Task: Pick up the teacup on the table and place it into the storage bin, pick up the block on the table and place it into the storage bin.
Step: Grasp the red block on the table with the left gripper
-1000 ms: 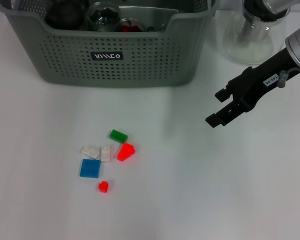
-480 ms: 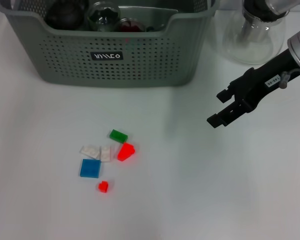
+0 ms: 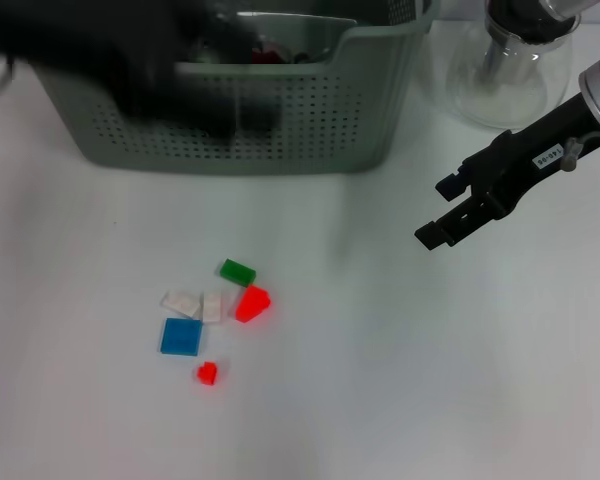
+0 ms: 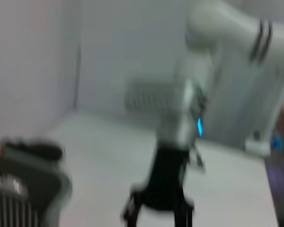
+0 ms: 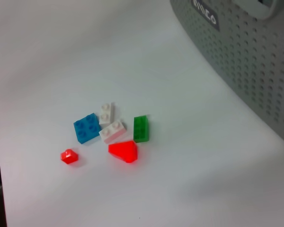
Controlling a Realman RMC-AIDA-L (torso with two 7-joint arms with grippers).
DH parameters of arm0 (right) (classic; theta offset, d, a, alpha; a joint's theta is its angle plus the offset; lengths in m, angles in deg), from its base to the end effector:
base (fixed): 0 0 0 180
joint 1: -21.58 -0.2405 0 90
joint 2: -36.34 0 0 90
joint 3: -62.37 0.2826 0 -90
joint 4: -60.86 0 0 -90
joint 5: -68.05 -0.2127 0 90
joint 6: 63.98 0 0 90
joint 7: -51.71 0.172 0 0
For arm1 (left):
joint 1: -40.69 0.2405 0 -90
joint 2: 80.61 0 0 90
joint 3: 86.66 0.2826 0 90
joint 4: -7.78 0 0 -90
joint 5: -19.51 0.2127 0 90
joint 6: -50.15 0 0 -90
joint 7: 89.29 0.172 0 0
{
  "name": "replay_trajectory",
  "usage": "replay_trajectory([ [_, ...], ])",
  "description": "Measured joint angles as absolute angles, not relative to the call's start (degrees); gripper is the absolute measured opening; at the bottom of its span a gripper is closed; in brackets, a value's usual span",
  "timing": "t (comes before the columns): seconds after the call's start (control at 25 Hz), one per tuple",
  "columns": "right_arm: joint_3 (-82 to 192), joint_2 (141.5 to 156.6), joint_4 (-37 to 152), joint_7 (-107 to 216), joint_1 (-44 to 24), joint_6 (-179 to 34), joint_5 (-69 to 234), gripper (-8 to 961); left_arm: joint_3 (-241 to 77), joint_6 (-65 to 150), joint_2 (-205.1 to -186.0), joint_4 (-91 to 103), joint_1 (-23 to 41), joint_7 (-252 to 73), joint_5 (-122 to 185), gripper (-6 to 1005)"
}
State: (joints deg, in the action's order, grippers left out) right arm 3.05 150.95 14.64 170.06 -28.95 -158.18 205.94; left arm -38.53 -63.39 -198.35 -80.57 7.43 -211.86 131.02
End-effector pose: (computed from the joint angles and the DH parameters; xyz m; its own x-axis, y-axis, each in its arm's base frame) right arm 0.1951 0.4056 -0.0369 0.8537 -0.4969 0.1558 -0.4948 -0.8673 -0.0551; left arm -0.1376 0.3341 0.0675 0.9214 0.2594 0.2894 0.2902 -0.9545 -0.0685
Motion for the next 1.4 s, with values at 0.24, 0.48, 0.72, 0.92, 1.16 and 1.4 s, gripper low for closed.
replay_trajectory([
  [0.24, 3.07, 151.06, 14.79, 170.46, -28.75, -157.51, 205.96, 928, -24.93, -63.48, -201.33, -86.3, 9.84, -208.88, 144.77, 829],
  [0.48, 3.14, 151.27, 14.88, 171.32, -28.65, -157.02, 205.9, 928, -14.66, -61.47, -203.67, -82.96, 6.46, -203.25, 156.93, 828],
  [0.72, 3.21, 151.46, 16.71, 172.42, -28.78, -155.75, 205.44, 927, -2.49, -56.64, -204.45, -77.89, 2.43, -196.94, 166.29, 827],
  [0.92, 3.41, 151.92, 17.6, 173.85, -29.0, -154.95, 205.18, 928, 5.58, -49.93, -204.63, -73.62, -0.5, -192.7, 172.1, 827],
  [1.16, 4.11, 152.28, 17.62, 175.52, -29.05, -154.26, 205.16, 928, 8.64, -47.05, -204.91, -66.15, -4.83, -187.36, 173.2, 827],
  [1.4, 4.99, 152.88, 17.63, 176.41, -28.96, -154.12, 205.16, 927, 11.54, -46.59, -205.08, -64.85, -5.18, -184.09, 172.81, 826],
])
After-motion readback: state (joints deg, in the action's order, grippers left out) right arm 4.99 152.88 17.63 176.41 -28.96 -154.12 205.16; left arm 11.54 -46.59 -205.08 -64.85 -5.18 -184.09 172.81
